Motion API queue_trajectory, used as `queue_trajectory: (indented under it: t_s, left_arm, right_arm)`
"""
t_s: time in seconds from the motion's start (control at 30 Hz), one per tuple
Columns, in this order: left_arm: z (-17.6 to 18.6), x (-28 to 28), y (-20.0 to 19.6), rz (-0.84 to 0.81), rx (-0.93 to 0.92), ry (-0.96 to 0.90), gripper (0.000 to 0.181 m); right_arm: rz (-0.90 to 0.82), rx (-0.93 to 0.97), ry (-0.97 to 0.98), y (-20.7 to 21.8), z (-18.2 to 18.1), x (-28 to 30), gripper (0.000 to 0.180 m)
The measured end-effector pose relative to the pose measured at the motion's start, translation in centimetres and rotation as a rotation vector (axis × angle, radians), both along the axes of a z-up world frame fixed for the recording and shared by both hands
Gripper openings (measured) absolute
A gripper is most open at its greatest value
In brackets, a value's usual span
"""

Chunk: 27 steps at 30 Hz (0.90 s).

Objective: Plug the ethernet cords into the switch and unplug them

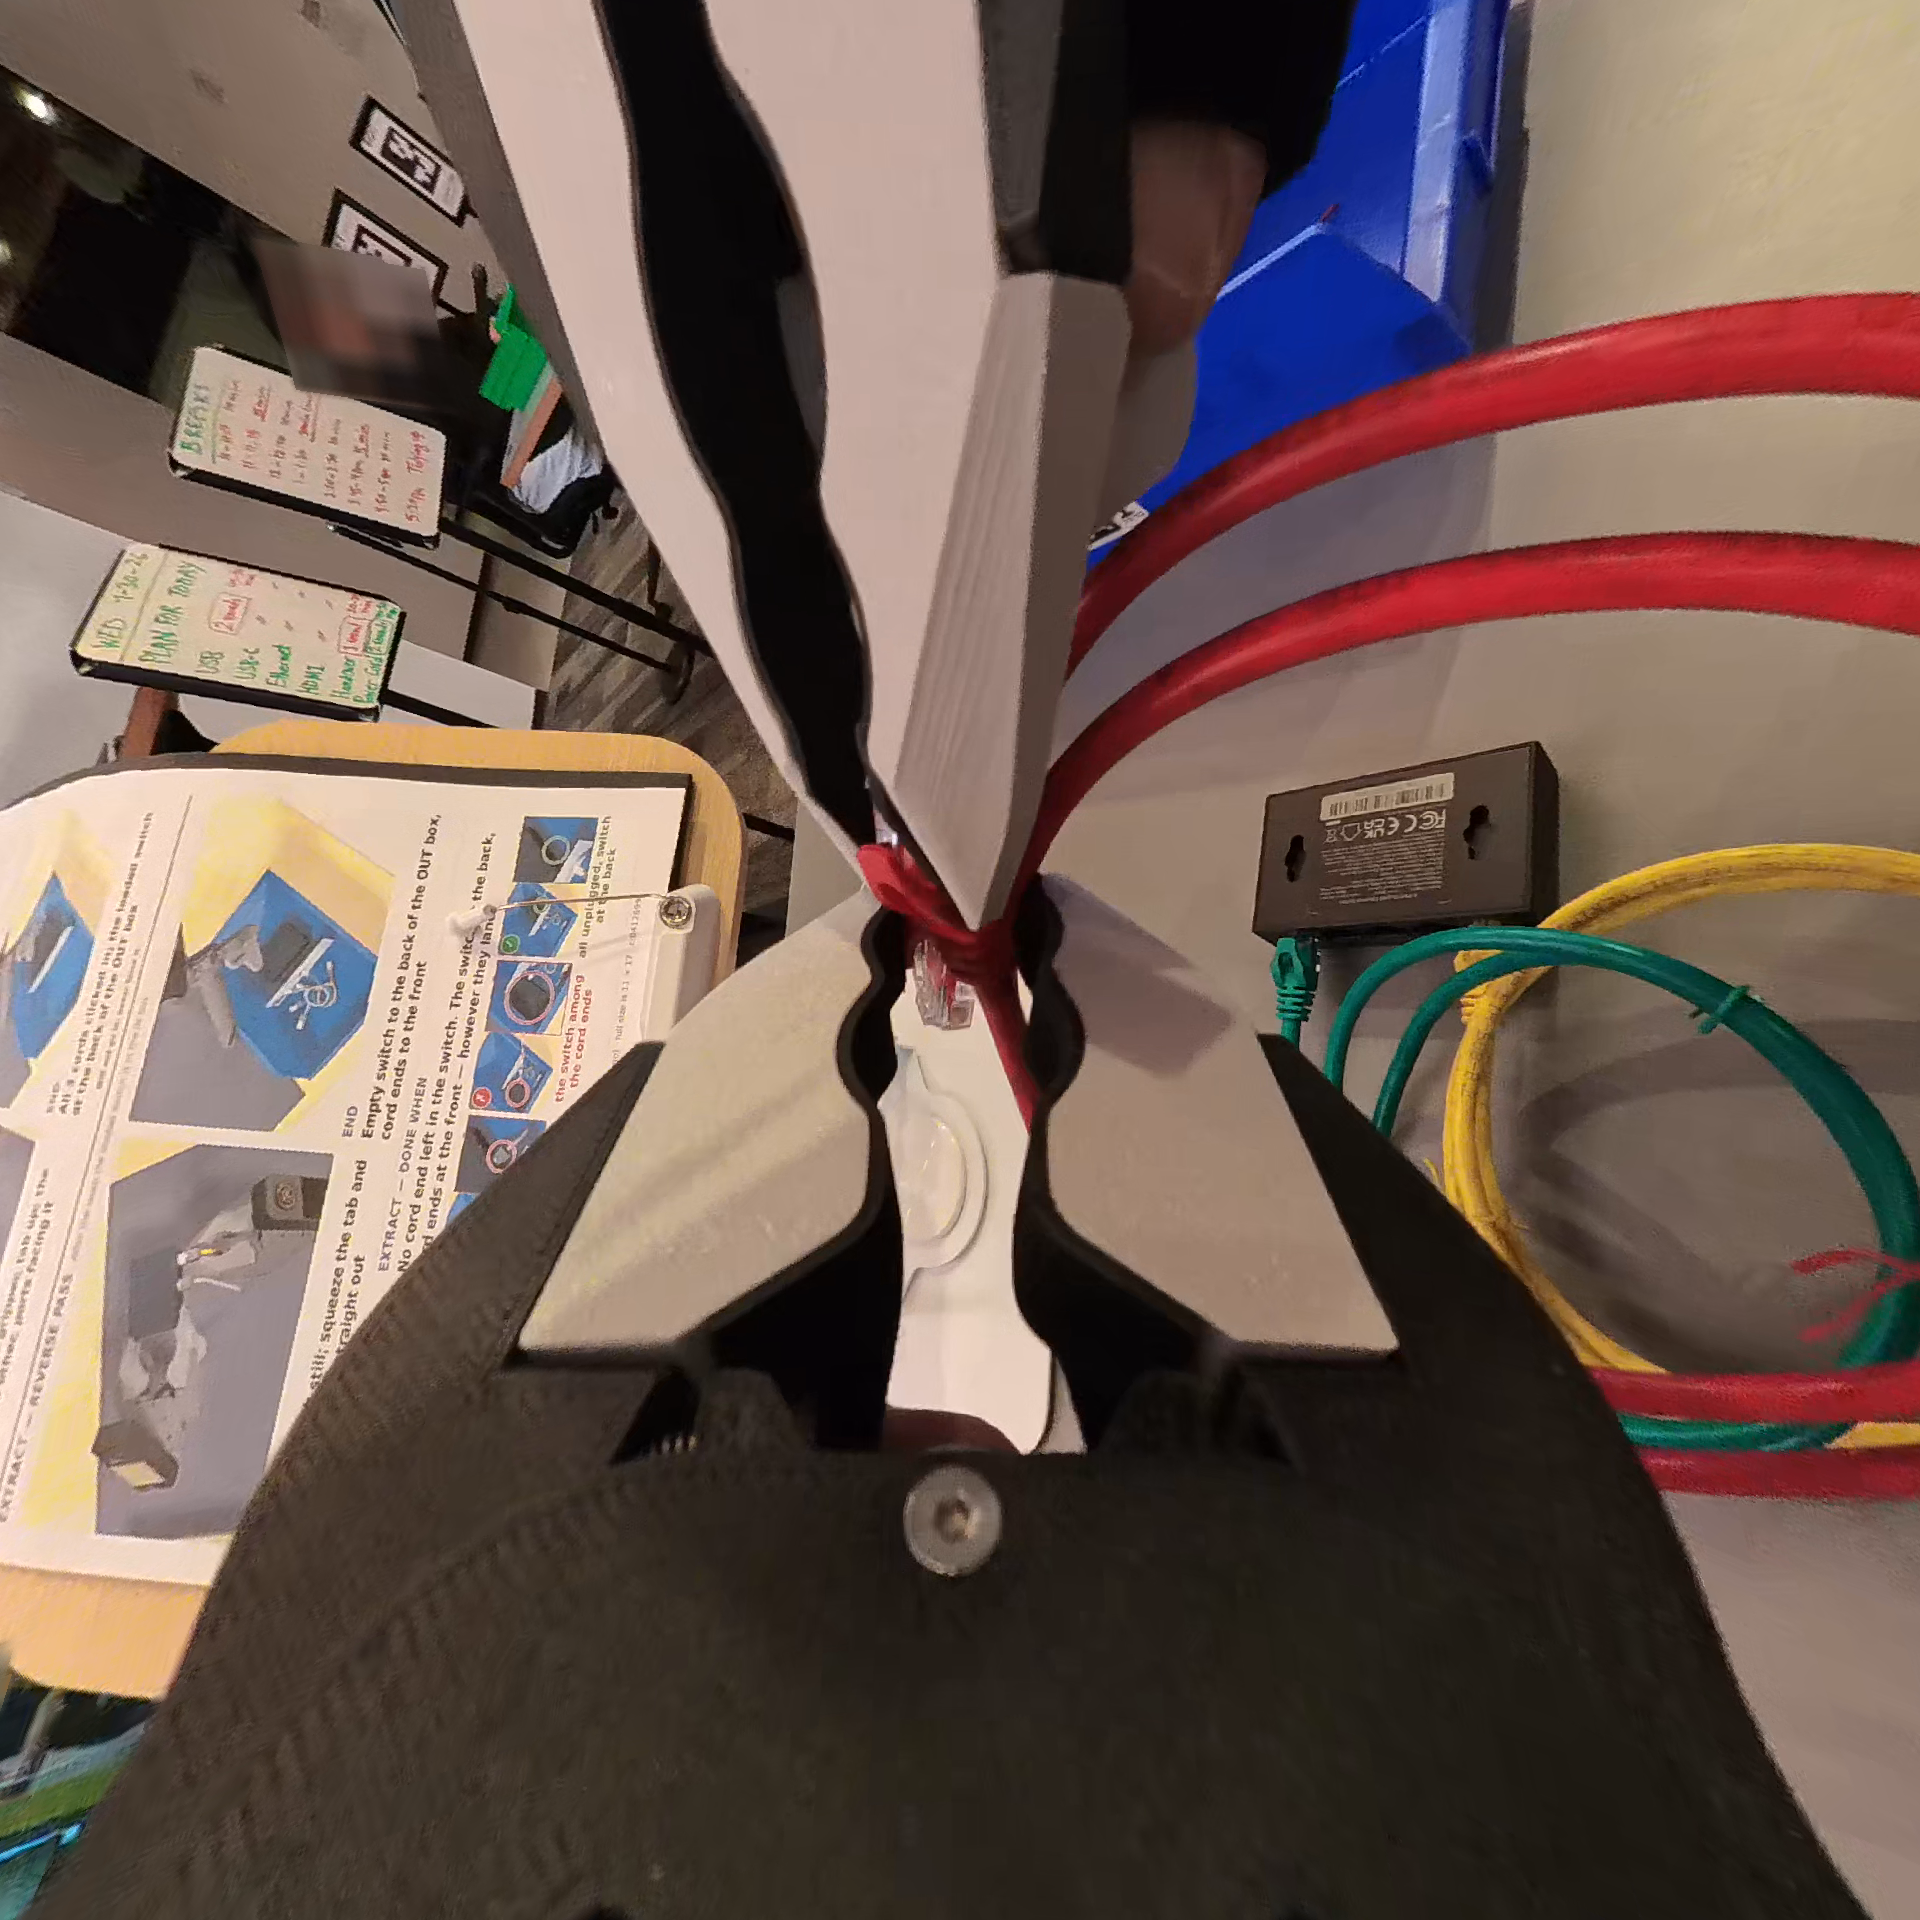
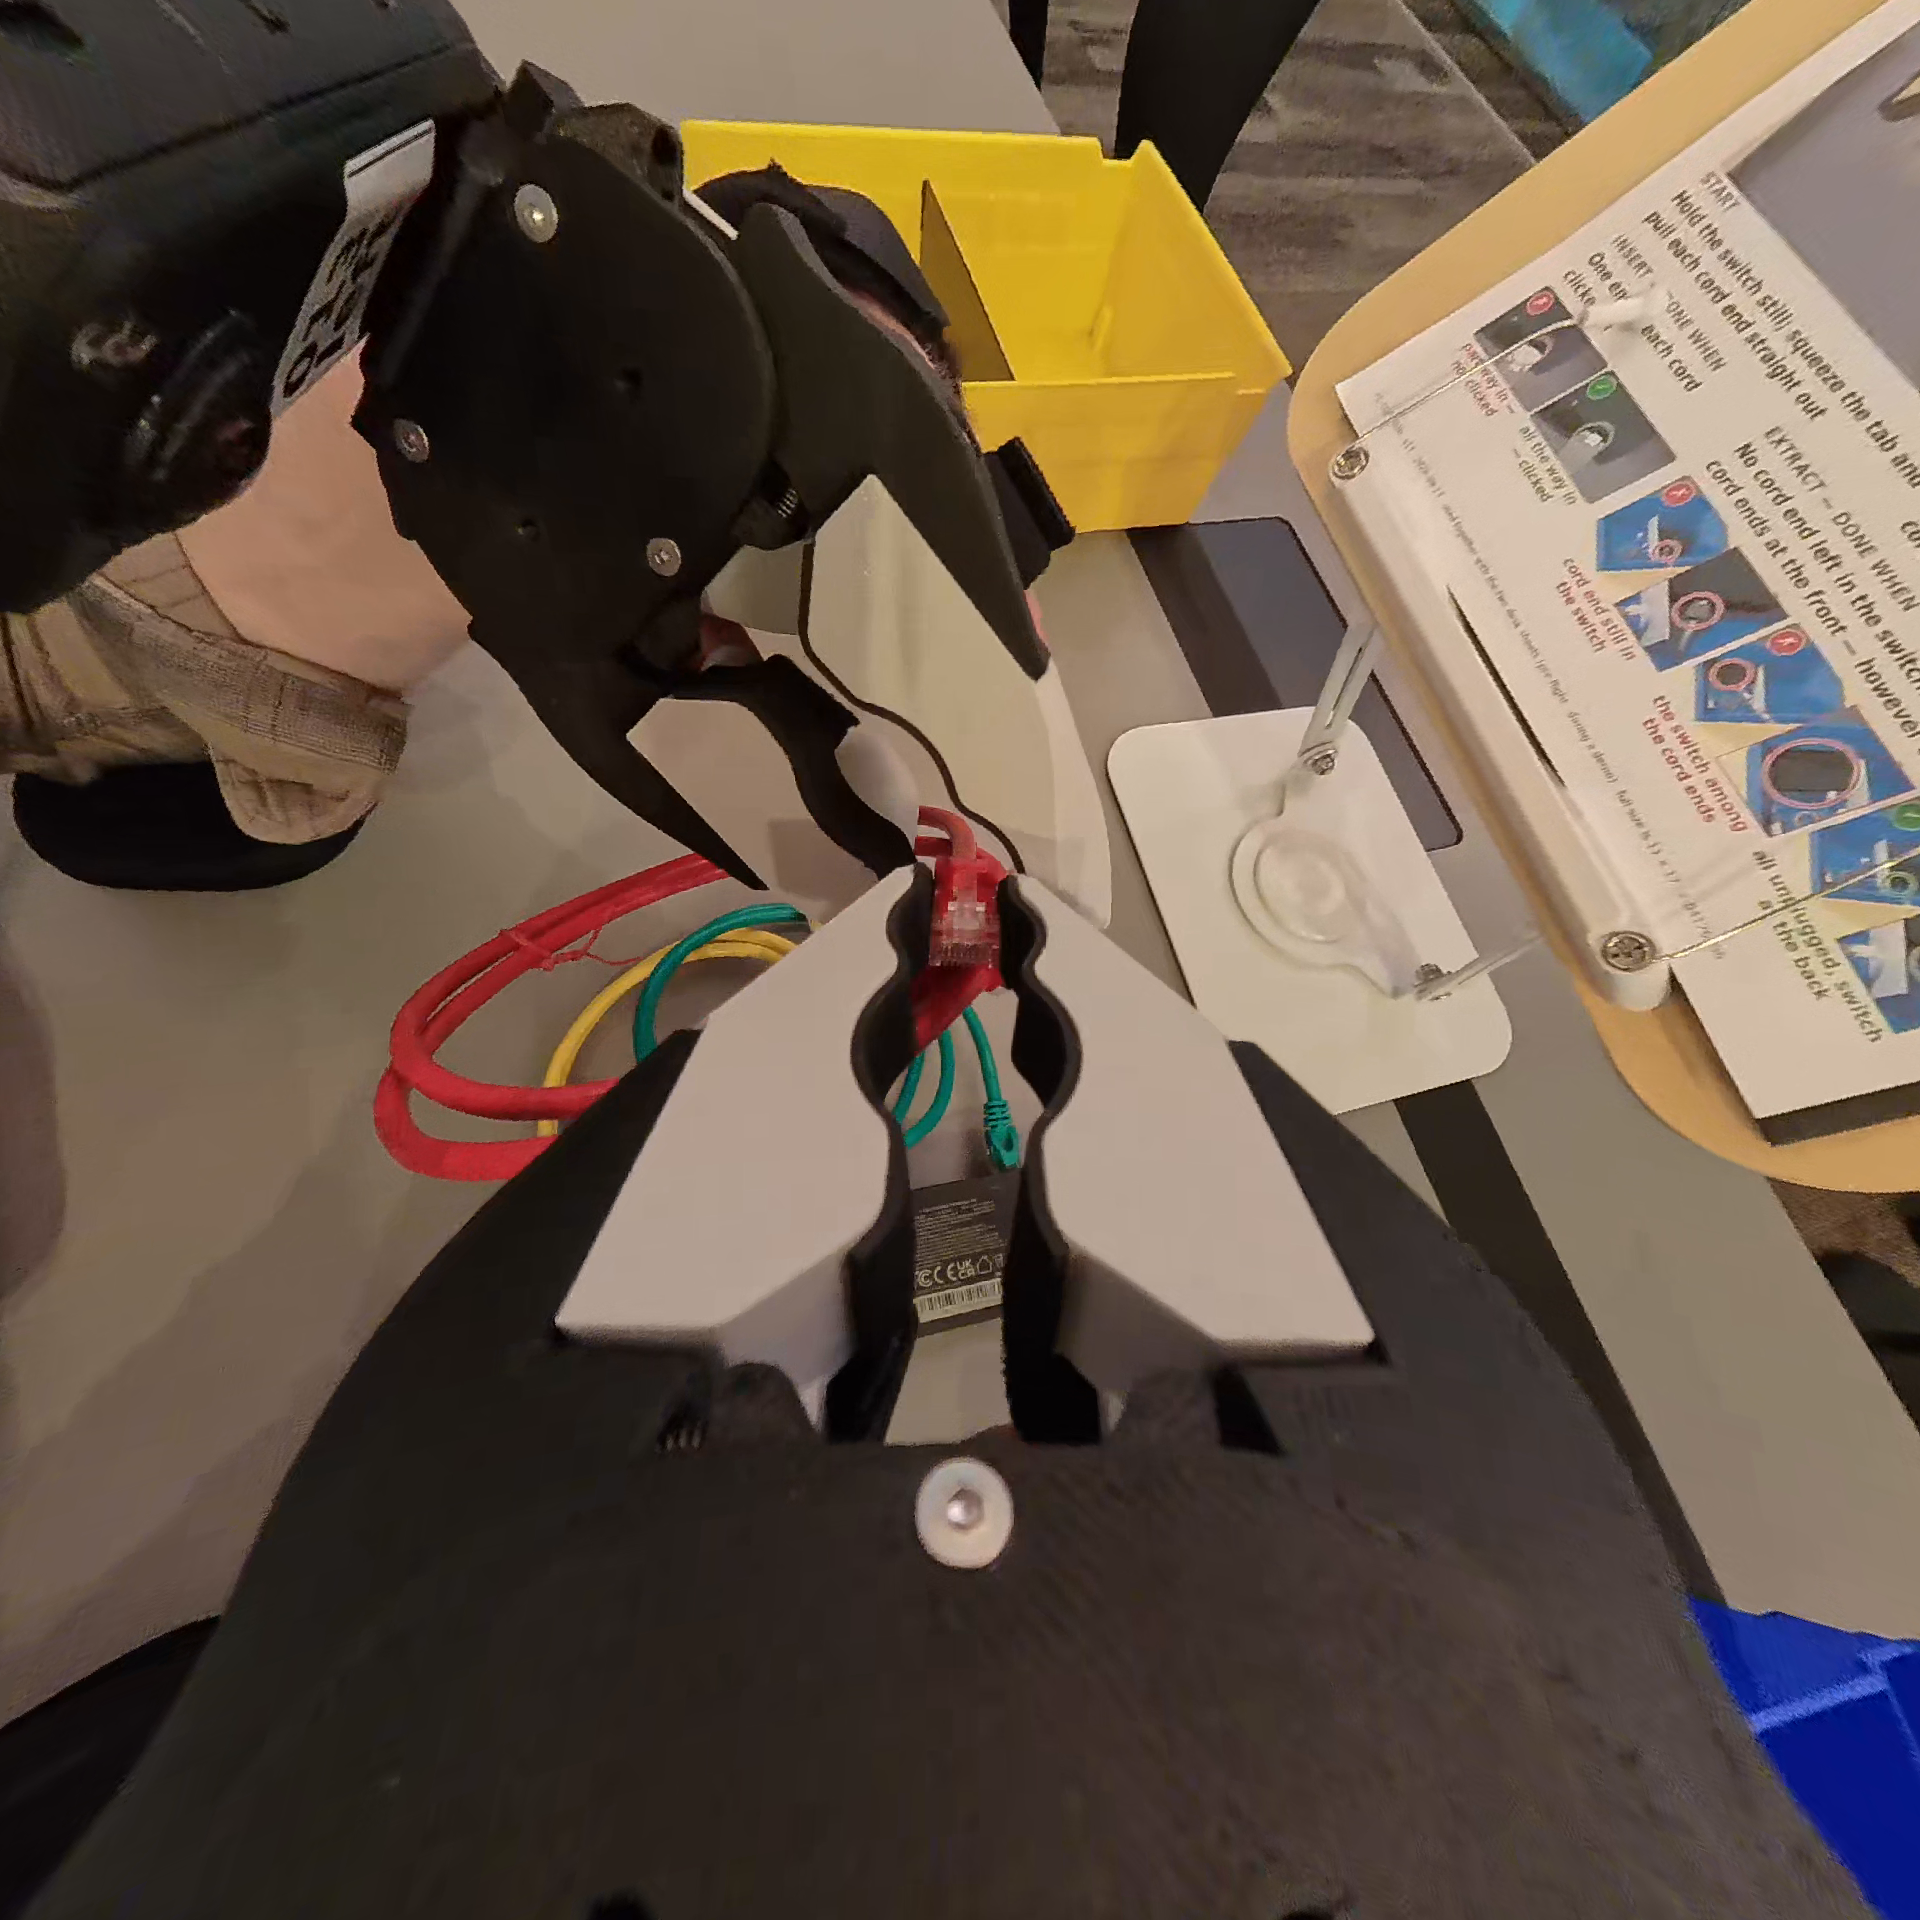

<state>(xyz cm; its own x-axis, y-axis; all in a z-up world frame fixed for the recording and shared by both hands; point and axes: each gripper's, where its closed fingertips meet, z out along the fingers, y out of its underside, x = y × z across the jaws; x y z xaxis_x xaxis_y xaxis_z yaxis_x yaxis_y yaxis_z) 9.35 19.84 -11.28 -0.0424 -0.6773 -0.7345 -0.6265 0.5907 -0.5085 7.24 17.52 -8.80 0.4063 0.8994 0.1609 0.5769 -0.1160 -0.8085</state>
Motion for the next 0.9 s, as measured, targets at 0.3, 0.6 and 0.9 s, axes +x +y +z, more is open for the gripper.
queue_trajectory:
  t_s: [0.3,0.6,0.9]
  left_arm:
    - [-1.2,-2.7,-0.2,-0.028,-0.279,0.016,0.048]
    - [7.5,-5.4,-1.2,-0.086,-0.367,-0.368,0.061]
    - [14.4,-6.5,-11.7,-0.389,-0.379,-0.474,0.047]
  right_arm:
    - [0.038,0.085,0.144,-0.7,4.6,1.2,0.010]
    - [0.054,0.193,0.217,-1.3,8.6,1.8,0.011]
    - [-0.017,0.324,0.260,1.5,14.0,-2.0,0.010]
